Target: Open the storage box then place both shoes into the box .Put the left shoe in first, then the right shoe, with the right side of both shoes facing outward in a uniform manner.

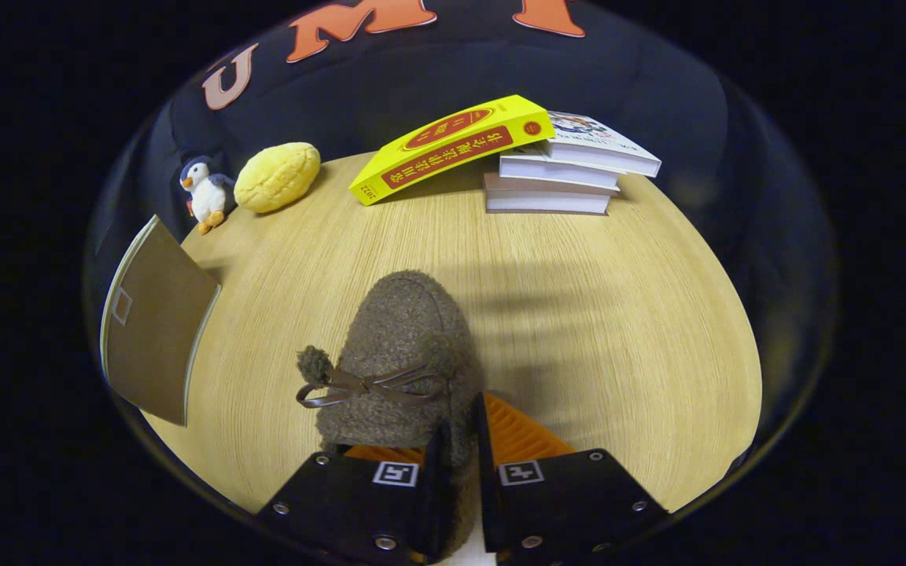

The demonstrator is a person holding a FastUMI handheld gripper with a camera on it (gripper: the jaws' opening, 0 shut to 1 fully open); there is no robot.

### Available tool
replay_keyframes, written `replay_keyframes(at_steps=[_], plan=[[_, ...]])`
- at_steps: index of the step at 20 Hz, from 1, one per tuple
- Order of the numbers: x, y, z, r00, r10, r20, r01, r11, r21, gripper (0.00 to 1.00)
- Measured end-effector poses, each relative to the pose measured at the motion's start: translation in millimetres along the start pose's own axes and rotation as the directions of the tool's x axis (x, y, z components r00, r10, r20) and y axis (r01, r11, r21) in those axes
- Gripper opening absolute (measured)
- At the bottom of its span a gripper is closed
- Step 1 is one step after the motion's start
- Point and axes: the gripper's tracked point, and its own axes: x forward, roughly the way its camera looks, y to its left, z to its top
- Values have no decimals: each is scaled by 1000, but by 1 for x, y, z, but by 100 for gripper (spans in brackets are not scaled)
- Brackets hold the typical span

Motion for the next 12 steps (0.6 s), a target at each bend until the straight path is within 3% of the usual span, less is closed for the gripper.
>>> replay_keyframes(at_steps=[3,8,12], plan=[[-12,13,0,1000,21,-12,-20,999,47,6],[-55,46,38,997,62,41,-67,989,133,6],[-93,85,88,988,106,109,-119,986,118,5]])
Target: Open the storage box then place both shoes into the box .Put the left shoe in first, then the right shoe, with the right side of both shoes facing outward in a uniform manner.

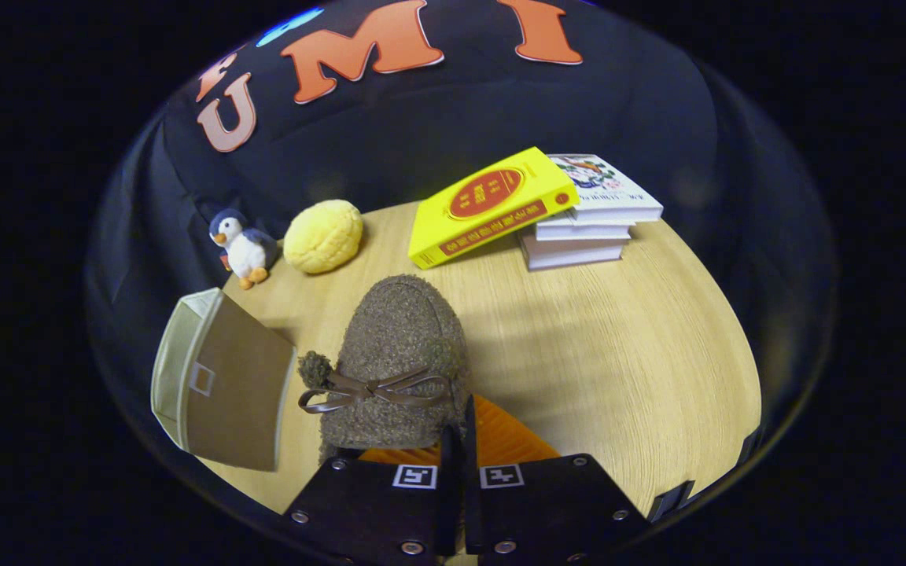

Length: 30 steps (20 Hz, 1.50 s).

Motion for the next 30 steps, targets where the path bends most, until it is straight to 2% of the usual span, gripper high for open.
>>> replay_keyframes(at_steps=[4,8,12,16,19,21,25,30], plan=[[-18,47,29,1000,25,15,-25,999,-42,6],[-27,115,41,995,98,-16,-99,994,-41,5],[-31,184,38,984,172,-50,-175,982,-76,5],[-32,259,21,958,261,-116,-273,956,-105,5],[-30,302,14,945,292,-150,-310,944,-115,5],[-19,315,7,947,277,-163,-298,946,-125,6],[4,322,-8,962,200,-186,-225,967,-120,6],[28,312,-34,972,67,-227,-96,988,-120,5]])
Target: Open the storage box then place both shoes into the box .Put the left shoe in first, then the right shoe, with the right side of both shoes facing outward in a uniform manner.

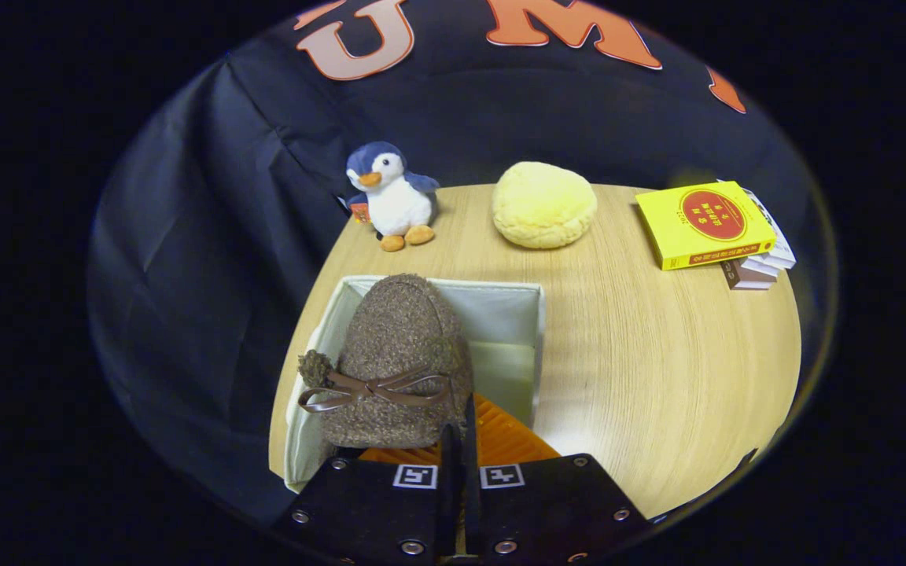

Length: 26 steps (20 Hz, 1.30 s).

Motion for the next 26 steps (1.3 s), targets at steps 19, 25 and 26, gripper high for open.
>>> replay_keyframes(at_steps=[19,25,26], plan=[[-61,-12,-7,995,70,77,-68,997,-19,28],[-116,-68,39,953,63,296,-63,998,-10,35],[-127,-80,50,939,55,341,-57,998,-7,37]])
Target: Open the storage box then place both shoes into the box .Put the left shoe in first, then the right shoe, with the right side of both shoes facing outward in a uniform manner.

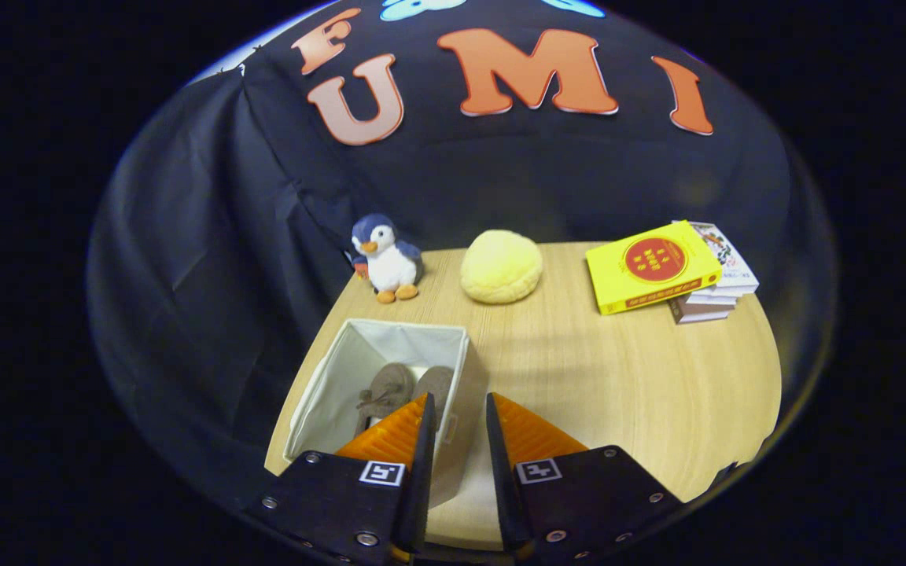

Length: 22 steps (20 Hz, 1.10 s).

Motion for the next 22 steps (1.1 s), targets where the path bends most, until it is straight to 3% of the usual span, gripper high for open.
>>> replay_keyframes(at_steps=[4,8,13,19,22], plan=[[-34,-50,45,986,-52,160,53,999,-2,44],[-72,-89,85,942,-79,325,74,997,27,49],[-137,-137,136,830,-142,540,180,984,-17,68],[-197,-158,173,676,-157,720,292,954,-66,96],[-206,-162,186,633,-148,760,300,952,-65,97]])
